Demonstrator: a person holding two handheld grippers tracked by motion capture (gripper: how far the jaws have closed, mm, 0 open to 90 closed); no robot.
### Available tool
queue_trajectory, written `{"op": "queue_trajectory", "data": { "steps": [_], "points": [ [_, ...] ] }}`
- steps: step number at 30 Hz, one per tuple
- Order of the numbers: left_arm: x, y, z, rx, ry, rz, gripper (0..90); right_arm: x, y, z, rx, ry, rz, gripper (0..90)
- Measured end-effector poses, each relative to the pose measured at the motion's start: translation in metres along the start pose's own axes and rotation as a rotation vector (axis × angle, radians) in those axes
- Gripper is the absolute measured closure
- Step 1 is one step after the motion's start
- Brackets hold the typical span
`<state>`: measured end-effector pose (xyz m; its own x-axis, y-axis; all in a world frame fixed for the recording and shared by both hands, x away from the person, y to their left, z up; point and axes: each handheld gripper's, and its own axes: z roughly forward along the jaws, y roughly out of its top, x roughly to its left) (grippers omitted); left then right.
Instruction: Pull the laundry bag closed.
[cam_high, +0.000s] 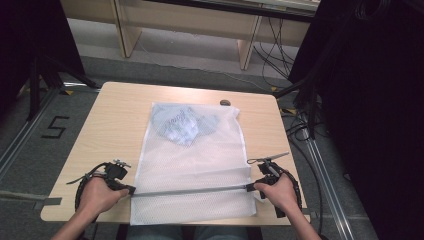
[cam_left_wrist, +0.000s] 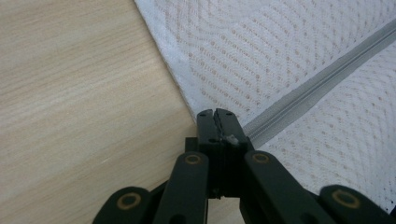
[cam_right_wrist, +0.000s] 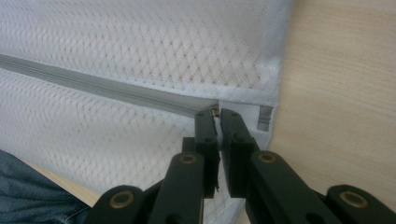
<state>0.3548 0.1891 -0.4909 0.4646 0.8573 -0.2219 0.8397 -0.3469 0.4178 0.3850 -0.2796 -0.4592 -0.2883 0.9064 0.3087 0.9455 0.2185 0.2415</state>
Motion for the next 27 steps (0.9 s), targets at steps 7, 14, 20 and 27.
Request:
{"op": "queue_trajectory", "data": {
  "steps": [7,14,20,27],
  "points": [
    [0.000,0.000,0.000,0.003,-0.001,0.001,89.4,0.000,0.001,0.002,0.009,0.011,0.007,86.7],
    [0.001,0.000,-0.001,0.011,-0.008,0.017,89.3,0.000,0.001,0.003,-0.001,0.040,0.019,86.1],
    [-0.001,0.000,-0.001,0.006,-0.006,0.005,88.9,-0.009,0.001,0.002,-0.043,0.003,-0.004,84.1],
    [0.000,0.000,-0.001,0.005,-0.007,0.010,87.1,-0.014,-0.001,-0.002,-0.079,-0.029,0.045,83.6]
  ]
}}
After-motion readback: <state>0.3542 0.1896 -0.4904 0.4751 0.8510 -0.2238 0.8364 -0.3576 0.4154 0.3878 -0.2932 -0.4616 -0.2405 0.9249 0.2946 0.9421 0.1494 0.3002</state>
